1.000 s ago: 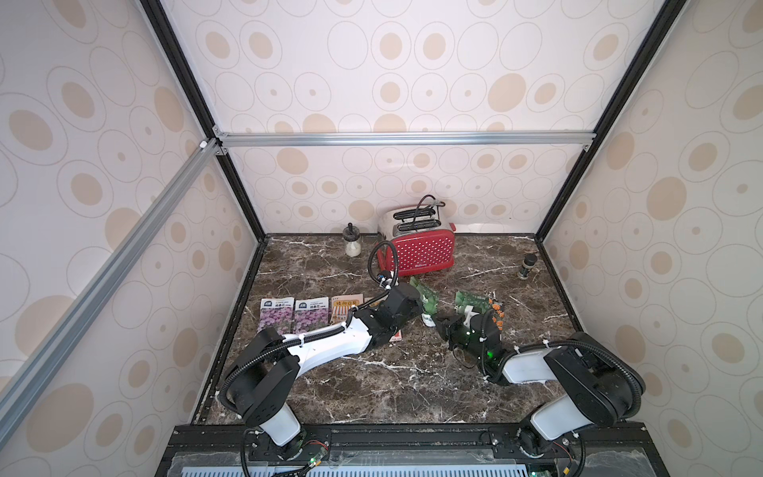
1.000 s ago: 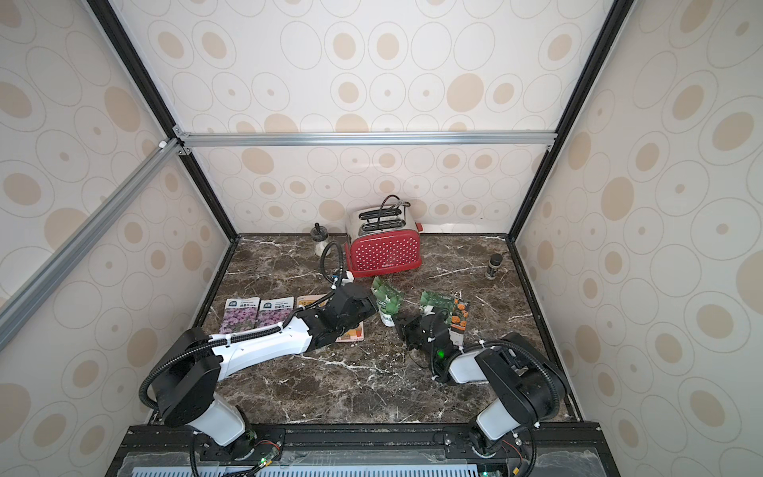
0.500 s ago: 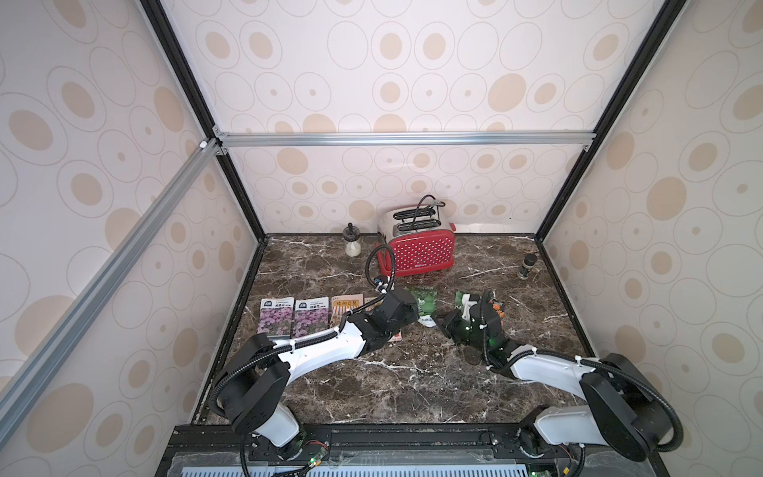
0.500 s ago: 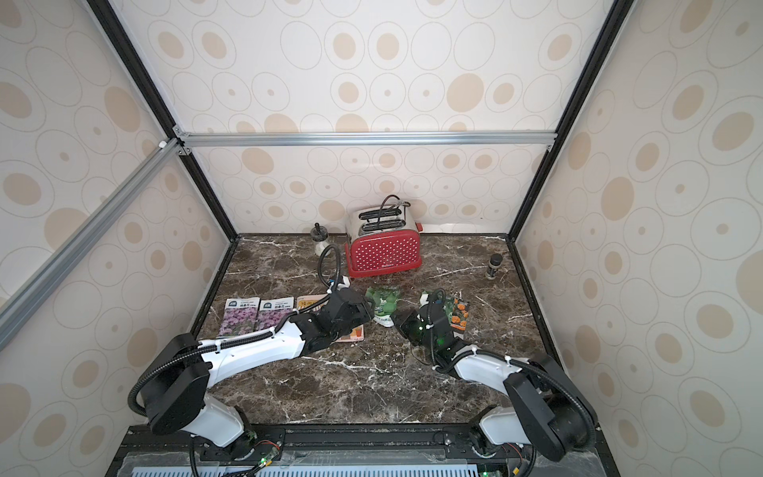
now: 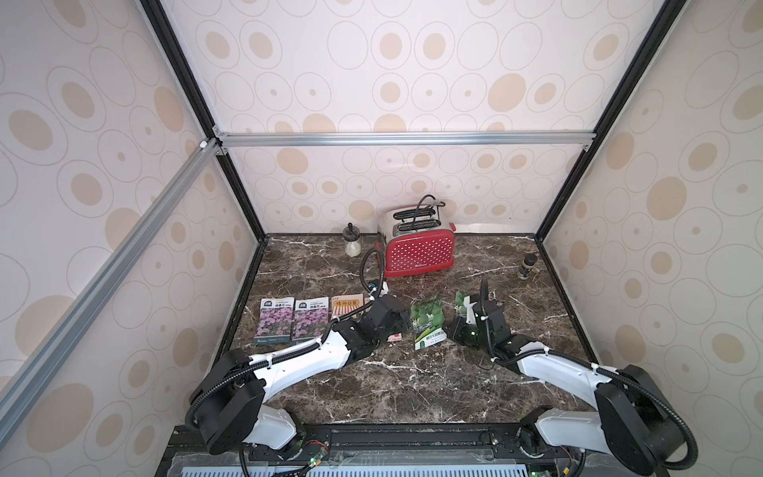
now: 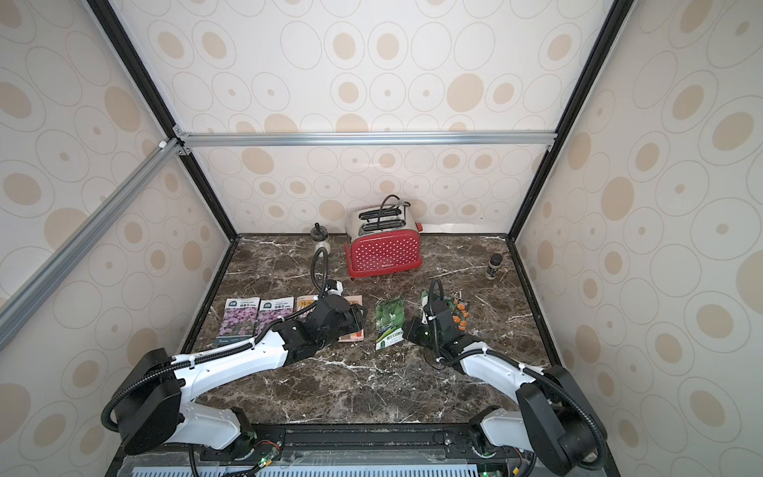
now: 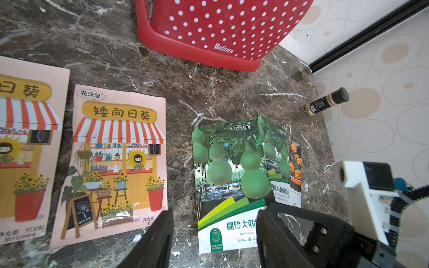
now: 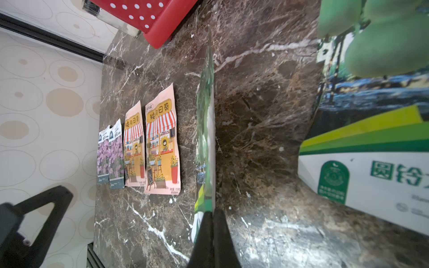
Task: Arrange the seed packets in a row
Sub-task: Place the seed packet at the center of the board.
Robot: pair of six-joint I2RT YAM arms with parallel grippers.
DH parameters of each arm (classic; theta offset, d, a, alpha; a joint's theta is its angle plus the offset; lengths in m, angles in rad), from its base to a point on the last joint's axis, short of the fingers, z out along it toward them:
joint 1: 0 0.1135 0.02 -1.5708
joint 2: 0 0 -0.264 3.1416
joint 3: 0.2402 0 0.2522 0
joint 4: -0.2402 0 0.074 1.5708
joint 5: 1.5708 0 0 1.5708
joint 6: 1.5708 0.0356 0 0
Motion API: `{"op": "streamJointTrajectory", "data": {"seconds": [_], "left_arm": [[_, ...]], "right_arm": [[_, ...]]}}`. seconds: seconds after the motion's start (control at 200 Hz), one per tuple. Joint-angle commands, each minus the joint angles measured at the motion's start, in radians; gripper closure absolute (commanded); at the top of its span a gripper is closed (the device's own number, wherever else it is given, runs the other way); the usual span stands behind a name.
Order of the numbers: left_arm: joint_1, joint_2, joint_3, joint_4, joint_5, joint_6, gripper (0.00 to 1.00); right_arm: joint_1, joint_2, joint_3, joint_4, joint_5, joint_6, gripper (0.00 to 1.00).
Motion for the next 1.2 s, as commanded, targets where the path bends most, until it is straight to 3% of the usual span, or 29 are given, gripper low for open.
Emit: {"op": "streamJointTrajectory", "data": {"seconds": [0.0, 0.561, 0.992, 1.197], "left_arm": [[0.007, -0.02, -0.006, -0.005, -0.018, 0.03, 0.42], [0.038, -0.005, -0.018, -0.005, 0.012, 0.026, 0.41], [0.046, 0.022, 0.003, -0.007, 0.024, 0.027, 0.42], [0.047, 0.023, 0.008, -0.008, 0.027, 0.03, 0.42]], "right_arm": [[-0.004, 0.058, 0.052, -0.034, -0.036, -0.063, 1.0], [-0.005, 0.227, 0.114, 0.01, 0.067, -0.08, 1.0], [0.005, 0.232, 0.089, 0.083, 0.174, -0.017, 1.0], [0.008, 0.274, 0.113, 0.088, 0.162, -0.021, 1.0]]}}
